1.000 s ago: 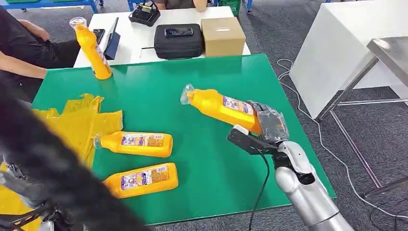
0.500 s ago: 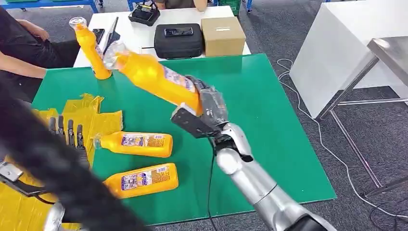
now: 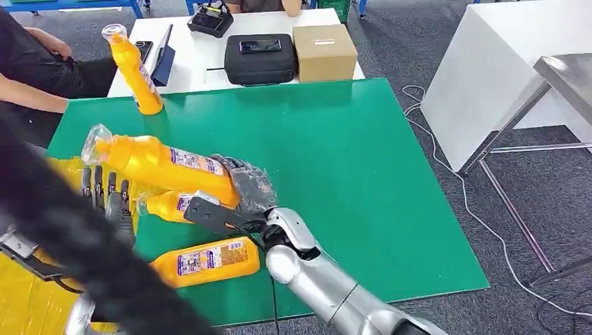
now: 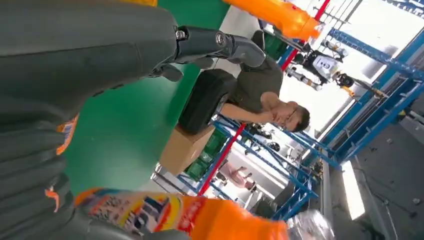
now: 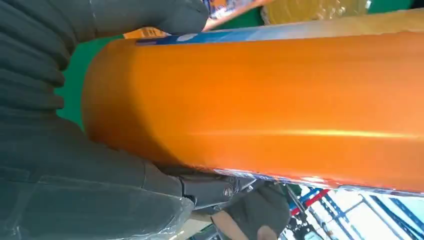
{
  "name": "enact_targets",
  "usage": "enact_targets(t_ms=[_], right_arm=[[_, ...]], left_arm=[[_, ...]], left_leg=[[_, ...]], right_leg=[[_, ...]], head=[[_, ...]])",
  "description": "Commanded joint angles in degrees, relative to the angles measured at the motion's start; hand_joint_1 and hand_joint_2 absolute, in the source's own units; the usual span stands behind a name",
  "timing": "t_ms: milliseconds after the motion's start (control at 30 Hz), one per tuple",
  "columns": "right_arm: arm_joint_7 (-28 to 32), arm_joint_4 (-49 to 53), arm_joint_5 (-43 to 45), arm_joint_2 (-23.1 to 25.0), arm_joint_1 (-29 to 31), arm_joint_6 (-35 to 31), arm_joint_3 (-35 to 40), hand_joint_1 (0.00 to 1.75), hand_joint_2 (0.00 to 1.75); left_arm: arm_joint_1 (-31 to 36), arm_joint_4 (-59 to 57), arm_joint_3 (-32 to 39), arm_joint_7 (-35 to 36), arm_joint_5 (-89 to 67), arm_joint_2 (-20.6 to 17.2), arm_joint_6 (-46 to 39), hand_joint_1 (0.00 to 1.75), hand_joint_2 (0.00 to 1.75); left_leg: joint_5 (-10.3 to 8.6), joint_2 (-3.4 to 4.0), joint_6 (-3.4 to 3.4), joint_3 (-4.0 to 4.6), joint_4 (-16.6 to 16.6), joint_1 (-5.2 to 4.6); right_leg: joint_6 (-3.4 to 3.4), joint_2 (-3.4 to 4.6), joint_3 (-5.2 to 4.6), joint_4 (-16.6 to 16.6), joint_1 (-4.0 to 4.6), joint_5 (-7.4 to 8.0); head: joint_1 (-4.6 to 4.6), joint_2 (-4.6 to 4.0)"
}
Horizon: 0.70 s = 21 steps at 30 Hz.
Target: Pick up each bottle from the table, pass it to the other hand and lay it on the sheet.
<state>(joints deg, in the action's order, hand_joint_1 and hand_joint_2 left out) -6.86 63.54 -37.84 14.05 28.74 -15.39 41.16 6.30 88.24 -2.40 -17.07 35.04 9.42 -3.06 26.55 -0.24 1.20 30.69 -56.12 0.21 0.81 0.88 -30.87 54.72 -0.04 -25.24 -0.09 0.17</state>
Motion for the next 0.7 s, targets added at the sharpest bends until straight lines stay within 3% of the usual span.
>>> enact_targets(t_ms=[33,367,700], right_arm=[[-1.2,-4.9,-2.2,-1.9,1.1,0.2,1.1,1.75,1.75],[-4.2,-11.7,-12.0,-0.1,6.4,-1.6,0.8,1.75,1.75],[-3.4,-13.5,-12.0,0.8,6.7,-1.6,2.2,1.75,1.75]], left_arm=[[-1.5,0.5,-0.3,0.4,0.2,-0.7,1.4,0.0,1.75],[3.2,-9.1,-1.4,2.9,1.8,-0.4,5.8,0.0,1.75],[4.4,-10.1,-2.3,2.4,0.9,-0.6,4.6,0.0,1.75]], left_leg=[[0.01,0.01,-0.07,-0.18,0.1,0.0],[-0.04,-0.05,-0.03,-0.04,0.0,-0.03],[-0.03,-0.05,-0.07,-0.06,0.0,-0.01]], right_leg=[[0.02,-0.09,0.18,-0.1,0.0,-0.02],[0.01,-0.1,0.0,0.0,-0.02,0.01],[0.01,-0.1,0.02,0.0,0.0,-0.01]], head=[[0.0,0.0],[0.0,0.0],[-0.02,0.0]])
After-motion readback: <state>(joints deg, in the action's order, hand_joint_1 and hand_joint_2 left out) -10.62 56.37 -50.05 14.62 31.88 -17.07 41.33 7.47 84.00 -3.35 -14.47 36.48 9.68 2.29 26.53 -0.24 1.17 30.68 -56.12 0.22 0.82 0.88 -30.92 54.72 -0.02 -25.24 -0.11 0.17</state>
